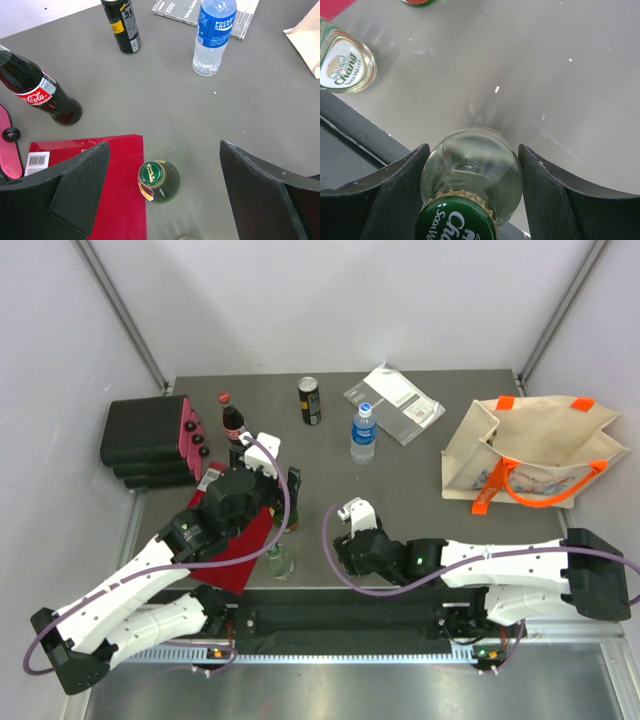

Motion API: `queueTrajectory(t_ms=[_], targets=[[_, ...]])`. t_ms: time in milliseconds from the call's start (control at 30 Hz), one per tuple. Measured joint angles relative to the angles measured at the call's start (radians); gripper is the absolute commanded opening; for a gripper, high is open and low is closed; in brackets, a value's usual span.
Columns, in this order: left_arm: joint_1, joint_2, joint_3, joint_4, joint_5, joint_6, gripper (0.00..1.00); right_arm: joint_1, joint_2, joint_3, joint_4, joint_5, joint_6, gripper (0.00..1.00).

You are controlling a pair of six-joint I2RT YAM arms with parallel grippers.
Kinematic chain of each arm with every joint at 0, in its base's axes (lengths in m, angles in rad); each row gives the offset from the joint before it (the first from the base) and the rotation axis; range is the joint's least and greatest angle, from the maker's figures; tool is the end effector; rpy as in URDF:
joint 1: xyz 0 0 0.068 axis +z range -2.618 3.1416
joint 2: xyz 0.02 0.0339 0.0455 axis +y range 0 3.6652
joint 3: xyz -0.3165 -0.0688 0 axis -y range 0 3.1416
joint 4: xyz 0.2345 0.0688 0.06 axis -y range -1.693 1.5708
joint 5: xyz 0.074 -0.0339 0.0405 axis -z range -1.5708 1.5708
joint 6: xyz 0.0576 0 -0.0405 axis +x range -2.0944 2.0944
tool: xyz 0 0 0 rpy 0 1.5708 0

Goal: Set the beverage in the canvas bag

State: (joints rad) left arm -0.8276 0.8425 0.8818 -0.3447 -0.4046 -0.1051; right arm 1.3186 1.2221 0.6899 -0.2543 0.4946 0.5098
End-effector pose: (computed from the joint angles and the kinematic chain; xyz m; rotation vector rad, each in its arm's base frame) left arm 0.1266 -0.1042 0.3807 0.3912 1.8178 -0.2694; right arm 0.0845 0.2183 0.2554 -0.6726 2.1715 0.3922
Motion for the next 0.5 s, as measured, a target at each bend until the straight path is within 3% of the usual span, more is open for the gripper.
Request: queueTrajectory(t_ms=[67,300,500], targets=[[0.000,0.000,0.000,0.000,0.003,0.000,0.94,0.002,0.000,0.012,-0.028,0.009,0.007,0.01],[0.000,0.000,0.000,0.000,0.007,0.000,0.95,-0.025,-0.002,0.073,-0.179,0.030,-0.032,0.00],[0.000,0.000,0.000,0.000,0.023,0.000,0.94,-0.180,-0.042,0.151,-0.238,-0.003,-0.114,0.00]])
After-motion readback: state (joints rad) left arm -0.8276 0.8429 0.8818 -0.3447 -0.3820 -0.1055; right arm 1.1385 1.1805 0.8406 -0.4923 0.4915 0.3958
